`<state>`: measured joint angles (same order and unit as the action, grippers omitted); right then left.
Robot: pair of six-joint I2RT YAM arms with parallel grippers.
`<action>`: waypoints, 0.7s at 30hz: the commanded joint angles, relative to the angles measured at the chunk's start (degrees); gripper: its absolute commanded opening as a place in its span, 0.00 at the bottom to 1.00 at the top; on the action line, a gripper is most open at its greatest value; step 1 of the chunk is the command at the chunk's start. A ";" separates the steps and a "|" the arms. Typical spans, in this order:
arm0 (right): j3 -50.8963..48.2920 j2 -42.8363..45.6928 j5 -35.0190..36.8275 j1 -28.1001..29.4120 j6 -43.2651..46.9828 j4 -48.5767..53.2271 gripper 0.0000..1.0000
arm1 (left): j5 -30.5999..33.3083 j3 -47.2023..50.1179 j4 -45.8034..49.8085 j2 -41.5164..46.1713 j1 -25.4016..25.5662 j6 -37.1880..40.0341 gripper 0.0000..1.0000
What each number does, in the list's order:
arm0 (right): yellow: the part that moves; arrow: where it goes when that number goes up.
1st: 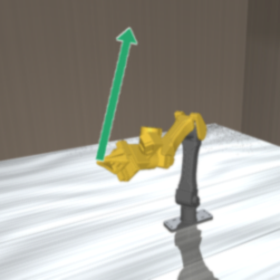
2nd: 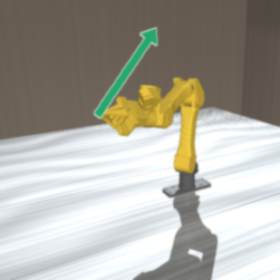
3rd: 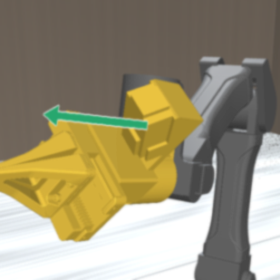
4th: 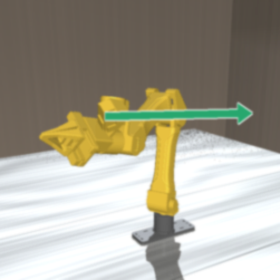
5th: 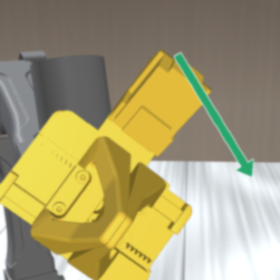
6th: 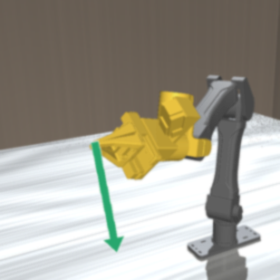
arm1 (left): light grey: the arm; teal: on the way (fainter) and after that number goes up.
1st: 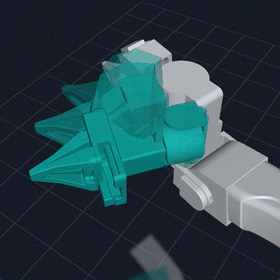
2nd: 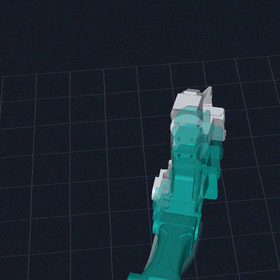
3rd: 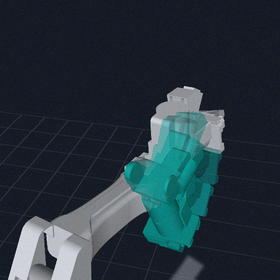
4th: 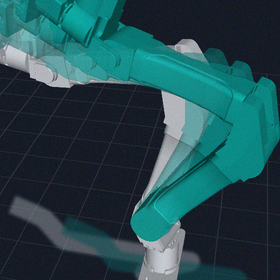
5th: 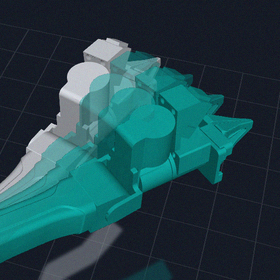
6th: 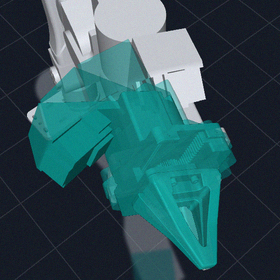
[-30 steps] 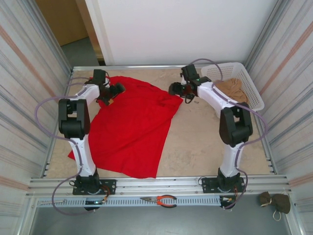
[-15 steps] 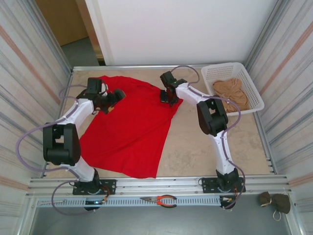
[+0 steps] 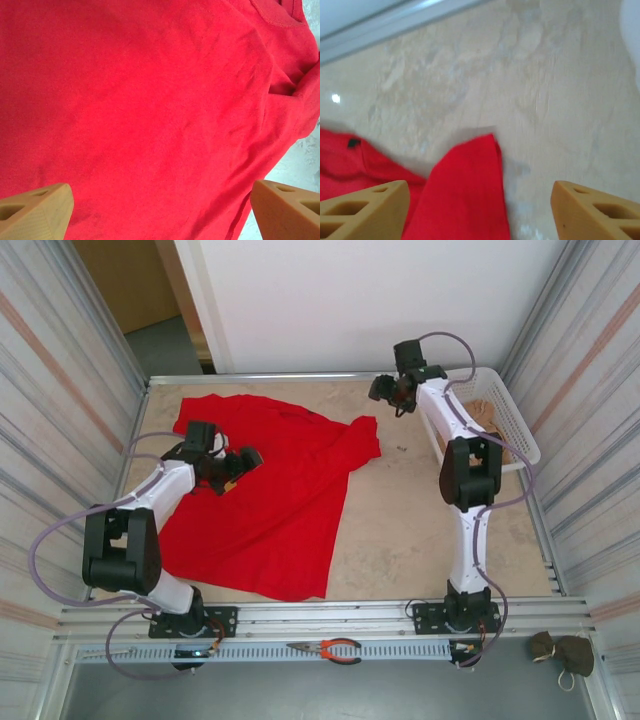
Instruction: Fold the inside-out t-shirt
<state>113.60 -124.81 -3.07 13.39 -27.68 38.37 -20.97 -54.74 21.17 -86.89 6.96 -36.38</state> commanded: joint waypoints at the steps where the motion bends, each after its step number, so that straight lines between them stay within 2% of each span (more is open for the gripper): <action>1: -12.33 8.08 -4.81 7.91 0.47 -2.04 0.73 | 2.24 0.08 1.20 0.07 -0.65 2.30 0.92; 5: -26.09 12.66 -6.45 16.87 -6.00 -11.25 0.70 | 3.57 -0.10 1.04 -2.48 -3.08 2.74 0.92; 8: -29.72 11.41 -7.13 21.93 -10.03 -15.40 0.66 | 3.41 -1.48 1.55 -5.10 -4.76 3.86 0.92; 11: -30.97 8.66 -7.48 24.62 -13.11 -17.16 0.64 | 4.56 -3.19 2.89 -6.82 -5.12 5.46 0.92; 17: -36.39 6.42 -7.58 22.97 -16.61 -17.92 0.64 | 4.22 -4.41 4.14 -7.14 -5.34 5.87 0.92; 21: -43.10 10.06 -8.38 17.02 -15.23 -17.72 0.63 | 3.03 -3.90 4.44 -4.25 -5.21 5.93 0.92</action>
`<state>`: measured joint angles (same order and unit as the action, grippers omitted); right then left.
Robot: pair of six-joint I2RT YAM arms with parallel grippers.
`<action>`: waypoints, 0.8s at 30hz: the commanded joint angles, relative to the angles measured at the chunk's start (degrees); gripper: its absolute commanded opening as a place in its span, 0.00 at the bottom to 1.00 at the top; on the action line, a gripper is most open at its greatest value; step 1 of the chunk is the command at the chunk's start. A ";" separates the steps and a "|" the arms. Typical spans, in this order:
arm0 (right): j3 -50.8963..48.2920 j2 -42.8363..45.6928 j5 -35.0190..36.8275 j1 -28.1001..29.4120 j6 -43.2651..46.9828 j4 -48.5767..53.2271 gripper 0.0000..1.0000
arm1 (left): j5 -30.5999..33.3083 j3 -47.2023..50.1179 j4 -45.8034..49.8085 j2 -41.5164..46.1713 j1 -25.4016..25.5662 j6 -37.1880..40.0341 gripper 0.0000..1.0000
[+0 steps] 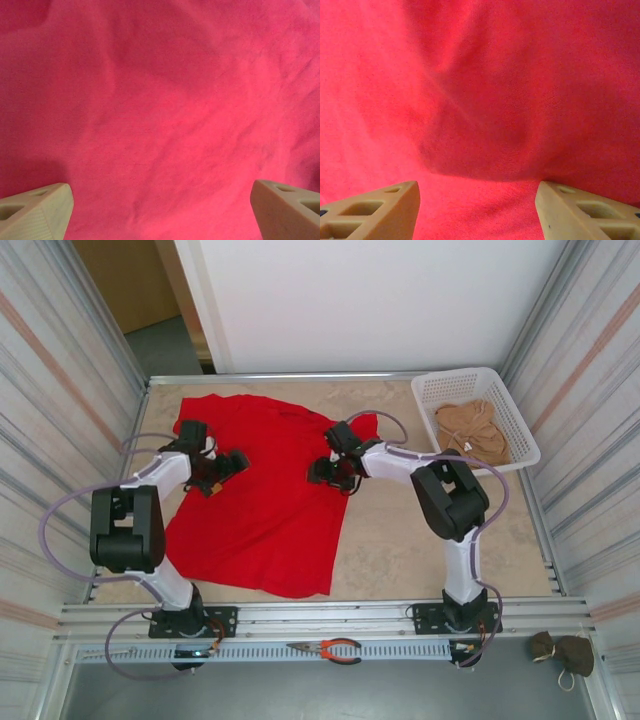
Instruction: Fold the inside-out t-shirt
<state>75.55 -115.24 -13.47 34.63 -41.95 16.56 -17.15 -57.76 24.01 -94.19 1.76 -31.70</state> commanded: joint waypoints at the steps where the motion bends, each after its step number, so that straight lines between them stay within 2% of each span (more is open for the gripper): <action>1: -6.39 1.64 1.97 -6.06 -0.08 4.39 0.63 | -1.32 -0.67 1.59 3.74 -0.01 1.34 0.92; 9: -7.77 7.56 1.01 -21.24 10.65 11.23 0.64 | -3.74 2.89 1.40 7.33 3.48 1.26 0.92; 12: -7.08 12.49 -2.81 -22.13 13.61 13.45 0.64 | -3.22 4.05 1.66 9.63 6.08 1.52 0.92; 16: -10.72 22.63 -2.72 -17.14 11.80 14.02 0.65 | -1.11 4.58 3.13 12.91 9.58 2.65 0.93; 24: -27.03 43.24 10.78 1.30 2.28 17.17 0.68 | 5.38 6.09 7.49 18.73 17.10 7.94 0.93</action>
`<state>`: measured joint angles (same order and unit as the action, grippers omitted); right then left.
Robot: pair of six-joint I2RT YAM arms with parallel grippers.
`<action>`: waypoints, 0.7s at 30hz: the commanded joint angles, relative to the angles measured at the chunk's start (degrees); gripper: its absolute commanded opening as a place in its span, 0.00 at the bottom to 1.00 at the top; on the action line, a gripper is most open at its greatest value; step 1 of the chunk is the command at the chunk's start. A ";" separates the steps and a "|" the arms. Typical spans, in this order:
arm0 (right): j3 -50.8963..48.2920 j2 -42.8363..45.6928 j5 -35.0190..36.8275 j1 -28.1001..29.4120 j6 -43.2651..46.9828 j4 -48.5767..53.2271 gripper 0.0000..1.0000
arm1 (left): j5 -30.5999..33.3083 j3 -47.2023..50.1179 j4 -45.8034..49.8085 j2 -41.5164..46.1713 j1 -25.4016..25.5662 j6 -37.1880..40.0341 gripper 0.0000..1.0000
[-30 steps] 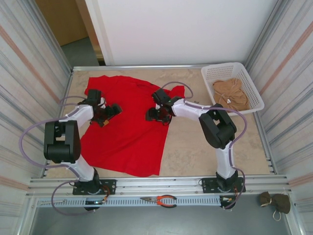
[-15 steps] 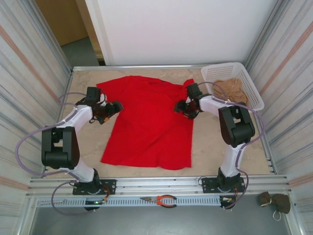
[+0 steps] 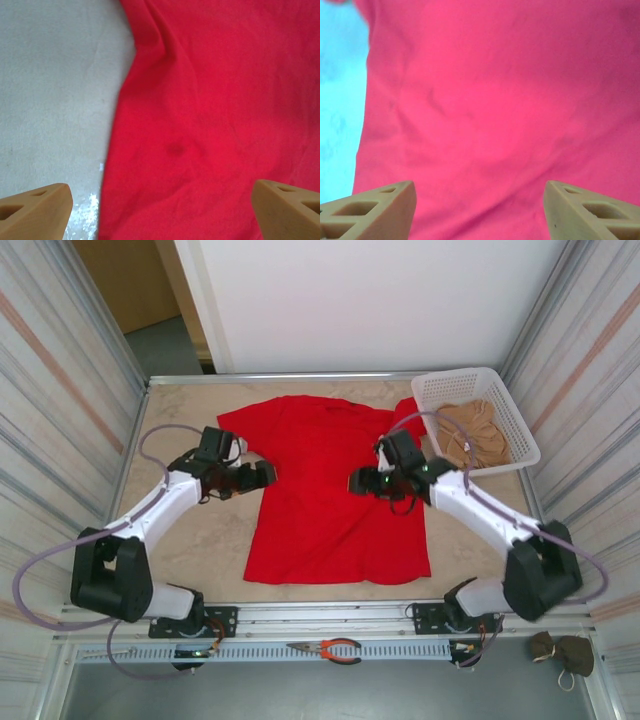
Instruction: Fold the inside-out t-shirt
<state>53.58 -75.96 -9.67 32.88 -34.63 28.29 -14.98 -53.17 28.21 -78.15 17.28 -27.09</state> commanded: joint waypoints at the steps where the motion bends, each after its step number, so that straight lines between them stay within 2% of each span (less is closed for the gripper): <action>1: -7.30 6.33 8.18 5.14 -6.88 6.38 0.68 | 3.82 2.05 3.67 3.53 2.40 3.55 0.93; 6: -14.38 14.24 13.10 16.37 -15.30 12.16 0.68 | 3.48 5.53 3.54 7.88 3.46 2.34 0.93; 11: -16.53 12.75 15.94 27.36 -22.07 13.28 0.67 | 3.20 7.03 4.07 10.72 4.14 1.86 0.93; 15: -15.94 7.02 17.19 32.08 -24.20 11.90 0.65 | 3.80 7.06 5.01 11.95 5.08 2.14 0.93; 21: -14.74 -0.18 17.29 34.26 -24.69 8.67 0.53 | 4.12 7.24 5.74 12.16 5.39 2.22 0.93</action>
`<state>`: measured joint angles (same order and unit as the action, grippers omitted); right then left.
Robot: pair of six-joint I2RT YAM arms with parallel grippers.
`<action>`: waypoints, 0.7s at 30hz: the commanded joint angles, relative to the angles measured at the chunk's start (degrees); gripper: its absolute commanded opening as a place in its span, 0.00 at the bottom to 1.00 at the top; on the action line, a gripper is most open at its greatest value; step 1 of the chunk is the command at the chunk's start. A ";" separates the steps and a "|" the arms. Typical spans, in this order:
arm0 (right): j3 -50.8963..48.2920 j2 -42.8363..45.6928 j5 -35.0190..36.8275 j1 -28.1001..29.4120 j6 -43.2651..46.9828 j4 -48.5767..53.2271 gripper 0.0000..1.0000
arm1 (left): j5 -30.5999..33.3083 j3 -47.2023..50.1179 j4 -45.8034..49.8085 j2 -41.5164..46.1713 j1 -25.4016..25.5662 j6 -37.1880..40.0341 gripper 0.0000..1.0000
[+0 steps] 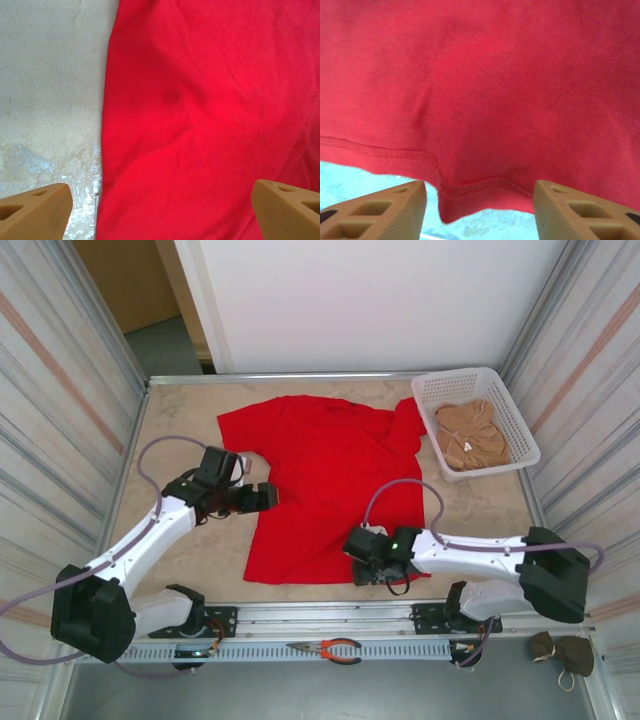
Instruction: Fold the inside-out t-shirt
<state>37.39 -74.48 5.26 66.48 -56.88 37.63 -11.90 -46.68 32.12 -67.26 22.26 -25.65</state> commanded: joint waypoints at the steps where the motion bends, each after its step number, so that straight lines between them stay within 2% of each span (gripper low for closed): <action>1: 1.55 -2.24 2.62 0.69 -2.44 -0.93 0.50 | 1.07 0.88 1.73 1.43 0.49 0.71 0.93; 3: 1.63 -2.76 2.82 0.59 -2.19 -1.53 0.42 | 1.11 0.83 1.76 1.67 0.58 0.73 0.93; 4: 1.88 -3.08 2.83 0.44 -1.86 -1.74 0.34 | 1.09 0.88 1.74 1.71 0.59 0.77 0.93; 7: 2.91 -2.46 3.14 -0.29 -0.93 -0.67 0.01 | 1.03 0.88 1.74 1.96 0.59 1.24 0.93; 11: 6.19 2.52 2.87 -3.87 2.91 3.24 0.00 | 1.04 0.98 1.40 3.48 1.92 4.16 0.93; 13: 8.56 6.23 1.56 -7.08 5.81 5.04 0.00 | 2.36 0.80 1.54 5.09 4.95 6.29 0.92; 17: 11.55 10.84 -2.29 -13.66 9.65 6.75 0.00 | 6.48 -0.13 1.63 6.32 13.42 8.84 0.92; 21: 13.02 13.10 -5.19 -18.31 11.81 6.97 0.00 | 14.99 0.16 -1.03 4.53 26.78 12.24 0.92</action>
<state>49.19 -62.41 2.90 50.11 -48.77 41.04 -4.32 -46.37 32.58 -62.00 42.54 -17.91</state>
